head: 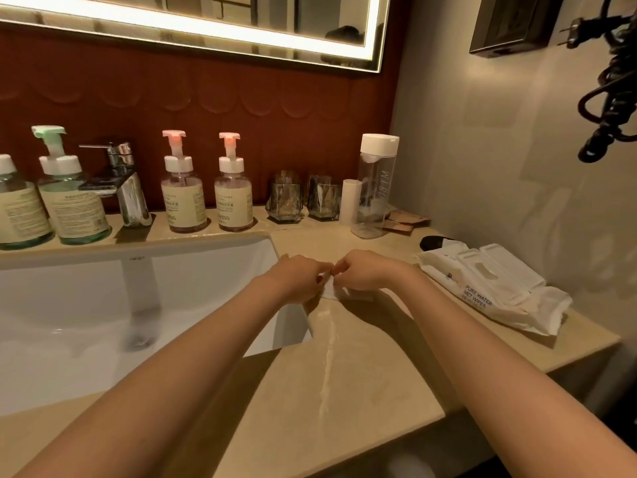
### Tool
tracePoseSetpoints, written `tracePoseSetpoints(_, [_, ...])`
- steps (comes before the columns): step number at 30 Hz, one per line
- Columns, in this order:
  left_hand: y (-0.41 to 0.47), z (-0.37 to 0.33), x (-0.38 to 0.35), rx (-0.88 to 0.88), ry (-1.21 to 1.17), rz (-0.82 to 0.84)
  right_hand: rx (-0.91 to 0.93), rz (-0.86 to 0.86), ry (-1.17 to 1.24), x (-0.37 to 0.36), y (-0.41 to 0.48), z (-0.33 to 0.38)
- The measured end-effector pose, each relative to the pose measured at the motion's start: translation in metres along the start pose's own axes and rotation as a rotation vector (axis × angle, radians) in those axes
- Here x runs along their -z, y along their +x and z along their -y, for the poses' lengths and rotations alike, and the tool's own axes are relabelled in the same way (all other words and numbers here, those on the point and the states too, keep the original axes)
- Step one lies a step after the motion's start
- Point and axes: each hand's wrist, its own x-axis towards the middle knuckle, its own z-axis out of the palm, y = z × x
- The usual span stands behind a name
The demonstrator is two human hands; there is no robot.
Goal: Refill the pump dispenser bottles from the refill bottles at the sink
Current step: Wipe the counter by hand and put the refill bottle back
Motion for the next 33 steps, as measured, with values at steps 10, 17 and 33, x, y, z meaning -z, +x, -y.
tracePoseSetpoints(10, [0.036,0.009,0.005,0.129,0.115,0.148,0.020,-0.031,-0.236,-0.005,0.048,-0.003])
tracePoseSetpoints(17, [0.068,0.032,0.002,0.156,0.064,0.127,0.029,-0.014,-0.244,0.004,0.084,-0.004])
tracePoseSetpoints(33, [0.042,0.019,-0.001,0.220,0.086,0.167,0.015,0.034,-0.276,-0.010,0.054,0.011])
